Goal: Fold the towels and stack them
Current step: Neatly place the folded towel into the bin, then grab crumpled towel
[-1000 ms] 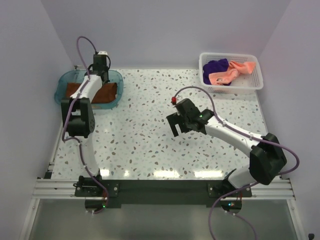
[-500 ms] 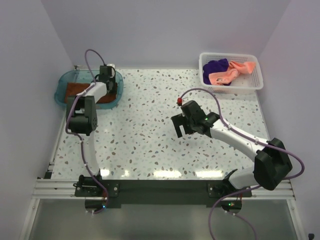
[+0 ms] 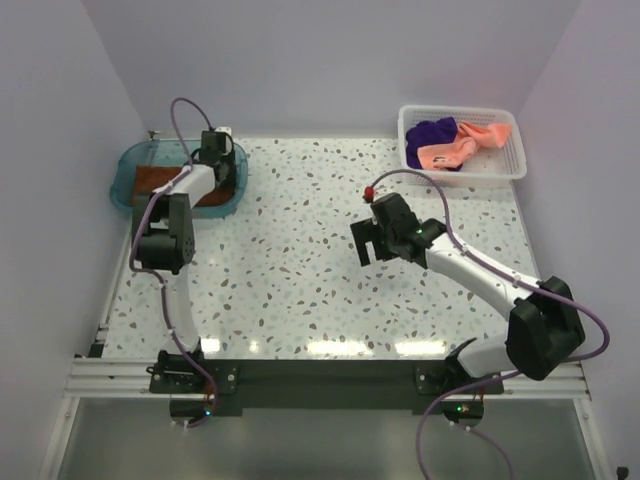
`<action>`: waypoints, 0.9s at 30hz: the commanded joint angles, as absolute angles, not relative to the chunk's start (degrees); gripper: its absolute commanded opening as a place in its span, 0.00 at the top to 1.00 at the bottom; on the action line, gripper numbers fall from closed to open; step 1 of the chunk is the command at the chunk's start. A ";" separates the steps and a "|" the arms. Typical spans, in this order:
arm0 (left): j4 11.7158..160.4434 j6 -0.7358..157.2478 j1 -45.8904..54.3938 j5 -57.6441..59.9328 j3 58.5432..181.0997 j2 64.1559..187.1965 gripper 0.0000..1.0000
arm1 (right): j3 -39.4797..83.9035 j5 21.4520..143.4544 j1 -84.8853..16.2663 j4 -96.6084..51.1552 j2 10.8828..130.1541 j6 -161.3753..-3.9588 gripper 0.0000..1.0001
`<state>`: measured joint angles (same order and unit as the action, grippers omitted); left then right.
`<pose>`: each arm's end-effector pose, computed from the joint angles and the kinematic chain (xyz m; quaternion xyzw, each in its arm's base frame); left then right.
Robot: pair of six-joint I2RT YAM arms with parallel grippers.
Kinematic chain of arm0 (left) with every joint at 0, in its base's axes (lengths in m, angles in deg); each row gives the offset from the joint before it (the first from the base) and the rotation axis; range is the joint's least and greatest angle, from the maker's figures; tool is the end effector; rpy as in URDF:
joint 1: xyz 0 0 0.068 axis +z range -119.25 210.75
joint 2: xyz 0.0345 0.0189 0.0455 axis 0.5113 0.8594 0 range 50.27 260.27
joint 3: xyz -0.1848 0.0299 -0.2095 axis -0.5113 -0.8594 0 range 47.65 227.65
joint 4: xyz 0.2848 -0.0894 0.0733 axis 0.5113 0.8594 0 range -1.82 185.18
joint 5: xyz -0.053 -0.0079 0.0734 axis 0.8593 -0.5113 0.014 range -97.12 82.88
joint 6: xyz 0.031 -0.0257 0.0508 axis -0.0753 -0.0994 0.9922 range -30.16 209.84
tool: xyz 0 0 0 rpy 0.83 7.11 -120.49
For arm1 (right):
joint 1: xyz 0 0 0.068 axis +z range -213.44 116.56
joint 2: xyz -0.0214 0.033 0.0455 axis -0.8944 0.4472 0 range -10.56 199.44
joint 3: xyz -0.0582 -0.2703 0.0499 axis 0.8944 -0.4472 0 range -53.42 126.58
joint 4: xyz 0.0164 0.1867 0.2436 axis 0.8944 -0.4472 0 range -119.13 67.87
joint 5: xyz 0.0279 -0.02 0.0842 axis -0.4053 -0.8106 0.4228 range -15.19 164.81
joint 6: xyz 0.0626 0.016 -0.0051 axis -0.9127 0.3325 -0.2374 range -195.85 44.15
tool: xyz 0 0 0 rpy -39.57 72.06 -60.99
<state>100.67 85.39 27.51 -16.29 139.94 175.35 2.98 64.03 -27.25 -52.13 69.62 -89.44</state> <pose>0.5425 -0.0226 0.1398 -0.0401 0.9215 0.0483 0.3834 0.2795 0.1927 0.2186 -0.1568 0.9336 0.0493 0.3183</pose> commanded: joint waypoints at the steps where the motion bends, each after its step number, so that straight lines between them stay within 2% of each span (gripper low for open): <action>1: 101.36 82.02 27.41 -18.18 141.60 164.82 0.59 | 8.71 62.78 -30.82 -50.25 67.66 -87.81 0.01; 3: 103.03 81.49 27.41 -19.33 142.57 161.91 0.54 | 11.95 61.29 -34.15 -50.43 68.27 -87.54 0.02; 7: 108.47 78.51 27.41 -21.45 141.44 152.35 0.38 | 17.41 57.95 -41.89 -50.26 70.38 -89.46 0.02; 12: 104.73 73.85 27.32 -11.27 127.05 140.99 0.13 | 26.19 57.06 -52.69 -47.27 76.87 -92.64 0.06; 15: 100.77 71.56 26.89 -6.08 115.62 133.87 0.05 | 33.12 57.23 -55.51 -45.43 84.06 -91.94 0.06; 18: 100.84 70.94 26.45 -3.43 108.31 129.65 0.00 | 39.73 58.46 -57.71 -43.41 91.27 -92.72 0.09; 22: 100.67 71.55 24.17 -1.58 101.81 124.63 0.00 | 47.28 59.17 -59.04 -41.29 100.51 -94.22 0.13; 27: 98.91 73.48 19.95 -1.57 96.61 124.01 0.01 | 56.15 62.85 -59.83 -38.48 110.71 -94.13 0.20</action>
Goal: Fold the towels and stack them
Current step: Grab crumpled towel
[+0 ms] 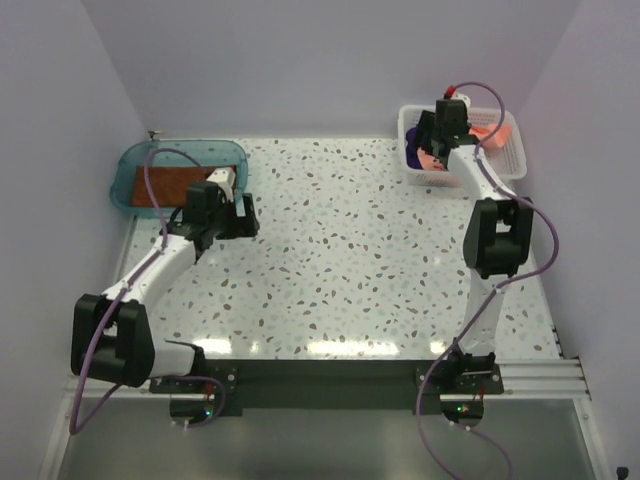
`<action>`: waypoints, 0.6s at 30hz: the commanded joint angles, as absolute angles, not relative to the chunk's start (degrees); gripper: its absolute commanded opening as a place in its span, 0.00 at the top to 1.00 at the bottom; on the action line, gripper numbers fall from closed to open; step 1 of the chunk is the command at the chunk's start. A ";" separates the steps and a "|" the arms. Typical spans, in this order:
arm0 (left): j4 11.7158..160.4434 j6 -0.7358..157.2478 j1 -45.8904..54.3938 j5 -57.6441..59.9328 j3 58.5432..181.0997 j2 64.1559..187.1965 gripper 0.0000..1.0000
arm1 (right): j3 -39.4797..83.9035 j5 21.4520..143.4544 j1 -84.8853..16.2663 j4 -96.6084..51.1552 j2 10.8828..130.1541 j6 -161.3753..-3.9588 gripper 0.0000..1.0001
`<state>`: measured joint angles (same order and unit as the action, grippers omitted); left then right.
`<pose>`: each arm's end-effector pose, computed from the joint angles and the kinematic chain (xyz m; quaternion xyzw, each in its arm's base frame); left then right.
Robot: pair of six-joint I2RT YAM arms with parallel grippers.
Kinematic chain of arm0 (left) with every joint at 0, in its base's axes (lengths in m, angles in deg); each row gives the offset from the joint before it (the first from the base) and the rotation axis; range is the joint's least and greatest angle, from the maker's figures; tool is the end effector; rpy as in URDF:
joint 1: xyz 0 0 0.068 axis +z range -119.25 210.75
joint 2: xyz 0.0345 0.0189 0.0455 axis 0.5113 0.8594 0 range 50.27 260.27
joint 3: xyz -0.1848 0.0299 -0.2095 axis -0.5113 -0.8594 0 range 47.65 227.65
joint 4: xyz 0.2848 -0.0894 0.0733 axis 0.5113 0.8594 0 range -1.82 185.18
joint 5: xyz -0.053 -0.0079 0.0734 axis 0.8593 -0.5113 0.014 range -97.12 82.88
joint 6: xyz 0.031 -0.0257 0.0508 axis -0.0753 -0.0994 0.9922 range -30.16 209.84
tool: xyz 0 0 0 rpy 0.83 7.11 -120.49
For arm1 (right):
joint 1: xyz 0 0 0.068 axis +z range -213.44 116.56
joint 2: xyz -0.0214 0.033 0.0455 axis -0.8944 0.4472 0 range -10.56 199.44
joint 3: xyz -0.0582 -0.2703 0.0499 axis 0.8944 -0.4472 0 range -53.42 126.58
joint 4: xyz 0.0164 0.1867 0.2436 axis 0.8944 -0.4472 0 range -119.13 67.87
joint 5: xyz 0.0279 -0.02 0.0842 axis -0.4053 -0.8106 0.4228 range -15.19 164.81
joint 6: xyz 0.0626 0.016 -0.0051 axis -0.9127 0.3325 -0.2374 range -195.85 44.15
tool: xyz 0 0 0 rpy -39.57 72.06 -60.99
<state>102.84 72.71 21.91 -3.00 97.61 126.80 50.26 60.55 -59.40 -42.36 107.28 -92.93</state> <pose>0.3349 -0.0557 0.2187 -0.0510 0.9089 -0.1246 0.3948 0.5475 0.0261 0.2712 0.1572 0.8654 -0.0231 0.4752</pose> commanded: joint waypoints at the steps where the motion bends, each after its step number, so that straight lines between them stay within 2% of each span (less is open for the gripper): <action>1: 98.73 74.18 19.42 -2.28 96.17 124.79 0.01 | 57.22 63.82 -59.92 -37.26 112.12 -94.13 0.21; 5: 98.73 74.45 18.54 -0.53 97.83 127.08 0.01 | 63.27 65.23 -60.01 -33.91 120.10 -93.78 0.29; 12: 98.20 74.28 18.53 0.79 98.45 129.46 0.01 | 72.17 64.45 -60.54 -33.99 131.27 -97.21 0.28; 18: 97.94 74.02 18.53 1.32 98.54 130.25 0.01 | 70.95 56.29 -60.80 -39.51 131.83 -100.28 0.29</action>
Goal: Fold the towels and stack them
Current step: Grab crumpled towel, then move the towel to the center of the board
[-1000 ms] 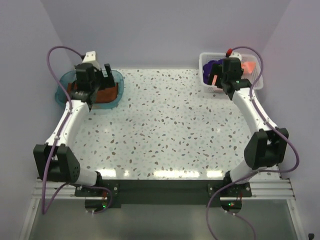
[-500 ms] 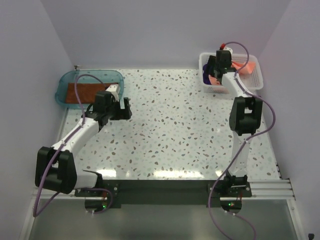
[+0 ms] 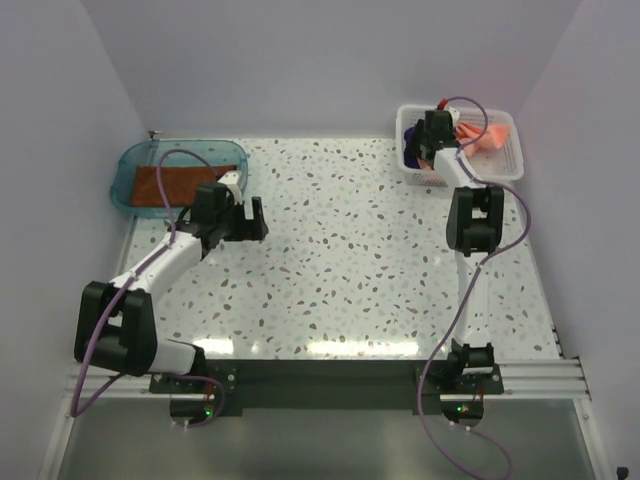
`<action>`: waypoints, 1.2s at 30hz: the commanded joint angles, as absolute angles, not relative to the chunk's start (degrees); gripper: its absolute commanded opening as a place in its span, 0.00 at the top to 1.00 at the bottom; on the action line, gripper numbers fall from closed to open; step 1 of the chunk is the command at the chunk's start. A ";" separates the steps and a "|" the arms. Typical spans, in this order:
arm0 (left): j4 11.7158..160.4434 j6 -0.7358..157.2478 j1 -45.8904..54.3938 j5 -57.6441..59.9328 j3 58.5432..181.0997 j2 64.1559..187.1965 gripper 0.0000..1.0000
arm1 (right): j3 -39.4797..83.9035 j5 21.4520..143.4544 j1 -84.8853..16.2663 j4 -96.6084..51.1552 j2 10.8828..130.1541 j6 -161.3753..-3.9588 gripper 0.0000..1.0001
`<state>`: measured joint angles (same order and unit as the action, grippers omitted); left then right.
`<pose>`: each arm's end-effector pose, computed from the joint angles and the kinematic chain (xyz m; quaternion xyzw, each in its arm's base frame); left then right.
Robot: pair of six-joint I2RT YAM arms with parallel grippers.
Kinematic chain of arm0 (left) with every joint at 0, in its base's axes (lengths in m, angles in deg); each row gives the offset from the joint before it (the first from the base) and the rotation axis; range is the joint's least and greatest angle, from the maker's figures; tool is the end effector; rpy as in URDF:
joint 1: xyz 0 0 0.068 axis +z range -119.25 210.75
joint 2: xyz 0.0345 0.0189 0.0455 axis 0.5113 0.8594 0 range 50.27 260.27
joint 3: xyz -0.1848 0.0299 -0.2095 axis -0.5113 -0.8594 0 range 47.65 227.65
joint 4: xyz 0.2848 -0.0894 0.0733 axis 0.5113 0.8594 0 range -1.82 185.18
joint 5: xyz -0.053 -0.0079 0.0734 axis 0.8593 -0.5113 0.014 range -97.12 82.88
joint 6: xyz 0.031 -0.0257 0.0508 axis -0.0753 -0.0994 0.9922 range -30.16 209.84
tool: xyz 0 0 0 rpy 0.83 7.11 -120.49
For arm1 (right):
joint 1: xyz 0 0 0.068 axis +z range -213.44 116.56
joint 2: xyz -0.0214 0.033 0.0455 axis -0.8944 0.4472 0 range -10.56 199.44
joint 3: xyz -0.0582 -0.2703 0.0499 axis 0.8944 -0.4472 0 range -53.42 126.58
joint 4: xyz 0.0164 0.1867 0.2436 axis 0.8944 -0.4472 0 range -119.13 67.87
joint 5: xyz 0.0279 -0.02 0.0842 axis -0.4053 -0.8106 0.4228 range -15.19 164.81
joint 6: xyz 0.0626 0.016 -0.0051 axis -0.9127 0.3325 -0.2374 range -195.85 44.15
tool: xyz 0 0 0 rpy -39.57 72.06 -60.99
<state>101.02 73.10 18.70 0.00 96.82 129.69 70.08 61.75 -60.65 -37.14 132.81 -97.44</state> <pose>0.3355 -0.0780 0.2003 -0.0128 0.9158 -0.1539 0.3707 0.6359 0.0195 0.1622 0.1958 0.8603 -0.0015 0.4706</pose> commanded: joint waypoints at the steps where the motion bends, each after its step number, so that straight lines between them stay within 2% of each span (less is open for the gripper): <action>1: 97.85 73.93 18.53 1.84 98.45 130.34 0.01 | 70.51 54.96 -60.80 -40.75 131.30 -100.29 0.29; 4: 97.50 73.49 18.53 2.99 98.54 130.51 0.01 | 65.69 52.14 -60.98 -41.21 127.62 -99.59 0.36; 5: 97.41 73.49 18.53 3.08 98.37 130.51 0.01 | 62.71 51.88 -61.06 -40.86 126.56 -99.23 0.46; 7: 97.41 73.40 18.53 3.17 98.37 130.51 0.01 | 59.88 51.44 -61.06 -38.49 124.10 -97.57 0.56; 8: 97.41 73.40 18.53 3.17 98.37 130.43 0.01 | 58.04 51.26 -61.06 -37.96 122.08 -96.87 0.70; 10: 97.32 73.31 18.53 3.17 98.37 130.17 0.01 | 57.41 51.08 -61.15 -37.34 120.23 -94.50 0.81; 11: 97.24 73.40 18.53 3.25 98.37 130.16 0.01 | 57.41 50.99 -61.15 -37.42 118.57 -93.62 0.91; 14: 97.15 73.40 18.53 3.17 98.28 129.99 0.01 | 57.58 49.77 -61.15 -37.42 114.88 -90.19 1.00; 23: 97.15 73.05 18.53 3.08 98.19 129.20 0.01 | 56.88 52.04 -61.24 -36.19 102.22 -83.06 1.00; 28: 97.15 72.87 18.53 2.29 98.28 127.97 0.01 | 57.06 64.15 -60.28 -36.54 92.12 -81.84 1.00; 36: 97.67 72.87 18.62 0.45 98.28 125.77 0.01 | 61.27 80.42 -51.76 -37.25 83.13 -80.77 1.00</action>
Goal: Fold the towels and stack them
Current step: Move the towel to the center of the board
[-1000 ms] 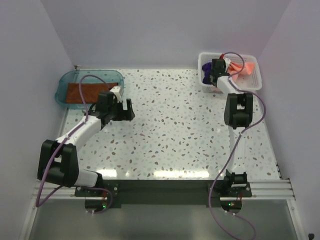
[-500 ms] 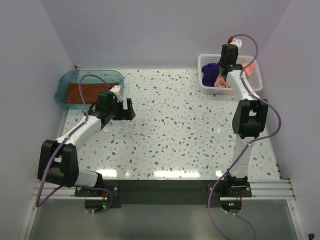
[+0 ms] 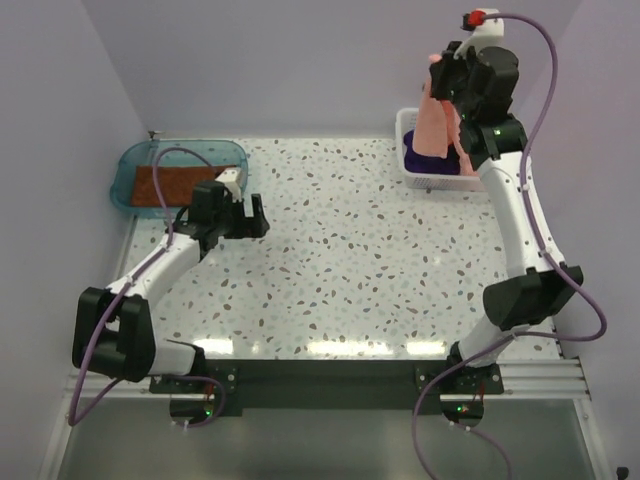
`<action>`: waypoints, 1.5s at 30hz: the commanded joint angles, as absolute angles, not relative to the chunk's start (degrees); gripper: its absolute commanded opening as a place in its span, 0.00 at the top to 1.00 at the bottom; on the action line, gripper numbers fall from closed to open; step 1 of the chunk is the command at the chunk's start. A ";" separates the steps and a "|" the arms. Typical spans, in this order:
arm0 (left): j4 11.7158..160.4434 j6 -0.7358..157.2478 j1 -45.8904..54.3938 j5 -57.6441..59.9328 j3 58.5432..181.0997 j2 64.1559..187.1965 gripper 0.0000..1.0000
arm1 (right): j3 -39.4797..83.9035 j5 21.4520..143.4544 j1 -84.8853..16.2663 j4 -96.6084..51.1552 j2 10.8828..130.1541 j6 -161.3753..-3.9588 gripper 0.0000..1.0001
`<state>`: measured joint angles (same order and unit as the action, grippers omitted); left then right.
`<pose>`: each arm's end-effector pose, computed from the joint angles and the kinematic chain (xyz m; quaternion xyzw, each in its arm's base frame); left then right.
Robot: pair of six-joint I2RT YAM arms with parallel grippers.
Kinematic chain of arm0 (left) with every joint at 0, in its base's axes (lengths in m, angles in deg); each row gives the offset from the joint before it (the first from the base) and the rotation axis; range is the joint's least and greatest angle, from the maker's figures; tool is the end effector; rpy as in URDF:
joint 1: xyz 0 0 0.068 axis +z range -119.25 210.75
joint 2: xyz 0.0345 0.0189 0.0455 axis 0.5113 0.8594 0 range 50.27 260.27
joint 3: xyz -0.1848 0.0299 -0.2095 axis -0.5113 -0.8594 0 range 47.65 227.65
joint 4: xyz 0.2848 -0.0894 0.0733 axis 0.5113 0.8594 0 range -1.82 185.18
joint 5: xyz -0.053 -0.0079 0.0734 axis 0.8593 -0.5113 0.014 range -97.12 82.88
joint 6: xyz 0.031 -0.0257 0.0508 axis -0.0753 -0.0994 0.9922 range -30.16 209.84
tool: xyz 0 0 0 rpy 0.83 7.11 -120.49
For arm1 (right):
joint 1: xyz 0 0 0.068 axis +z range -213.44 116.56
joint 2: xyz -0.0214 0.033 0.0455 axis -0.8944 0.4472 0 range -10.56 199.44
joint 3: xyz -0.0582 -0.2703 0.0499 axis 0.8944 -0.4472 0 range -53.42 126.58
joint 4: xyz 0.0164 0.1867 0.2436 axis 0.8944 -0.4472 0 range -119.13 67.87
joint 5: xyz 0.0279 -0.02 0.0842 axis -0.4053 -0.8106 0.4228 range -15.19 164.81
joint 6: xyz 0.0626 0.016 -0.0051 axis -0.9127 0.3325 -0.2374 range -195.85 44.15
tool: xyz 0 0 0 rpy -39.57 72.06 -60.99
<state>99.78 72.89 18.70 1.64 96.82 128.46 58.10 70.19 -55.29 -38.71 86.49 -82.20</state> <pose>0.3349 -0.0794 0.2094 -0.0069 0.9064 -0.1715 0.3859 0.4430 0.0593 0.5107 0.0167 0.7198 0.0587 0.6915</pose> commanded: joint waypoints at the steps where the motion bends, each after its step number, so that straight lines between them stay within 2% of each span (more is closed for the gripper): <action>1: 97.85 72.96 18.62 -0.25 98.28 125.59 0.01 | 61.62 81.74 -50.96 -36.90 82.52 -81.99 1.00; 7: 98.55 73.14 18.71 -3.42 98.28 124.10 0.01 | 64.08 85.18 -43.15 -32.77 79.27 -84.82 1.00; 10: 98.73 73.40 18.71 -5.00 98.19 123.31 0.01 | 60.68 85.27 -38.93 -31.28 74.37 -86.47 1.00; 16: 99.61 73.58 18.71 -8.68 98.19 121.90 0.01 | 34.33 89.74 -33.82 -33.81 58.65 -92.88 1.00; 21: 99.96 73.84 18.80 -10.72 97.58 121.02 0.01 | 5.24 95.98 -29.60 -41.53 46.41 -102.73 1.00; 24: 99.61 73.93 18.71 -9.93 97.57 121.11 0.01 | -7.16 100.64 -26.36 -48.73 42.36 -107.13 0.89; 26: 99.35 73.75 18.62 -7.83 97.31 121.20 0.01 | -11.91 103.45 -23.64 -52.52 41.82 -106.71 0.70; 27: 99.08 73.40 18.54 -7.39 96.96 121.46 0.01 | -12.11 103.29 -23.19 -58.02 41.91 -104.27 0.63; 28: 99.17 73.23 18.01 -5.55 96.96 121.72 0.01 | -11.24 101.81 -23.01 -60.69 41.91 -103.11 0.51; 31: 99.70 72.09 14.69 -4.13 97.40 122.95 0.01 | -8.08 91.62 -23.09 -65.98 41.29 -100.38 0.37; 34: 99.44 69.89 9.68 -3.69 99.06 125.23 0.01 | -3.95 78.80 -23.18 -63.98 43.21 -99.94 0.36; 37: 98.03 68.30 4.06 -5.70 101.70 129.36 0.02 | -0.26 72.03 -24.58 -60.64 49.08 -97.48 0.39; 39: 97.68 68.30 1.67 -6.93 105.37 134.00 0.04 | 1.42 70.42 -27.21 -58.10 52.35 -96.08 0.41; 43: 97.41 69.62 -2.64 -12.03 113.20 143.77 0.10 | -1.82 74.63 -35.38 -50.36 57.01 -96.50 0.46; 45: 97.58 70.93 -4.31 -14.22 117.67 149.65 0.12 | -2.53 76.12 -36.01 -47.80 58.07 -96.86 0.46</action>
<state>99.78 69.83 -2.66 -9.34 111.40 144.68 -1.41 76.29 -34.44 -53.68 57.42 -97.61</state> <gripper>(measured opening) 0.886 0.538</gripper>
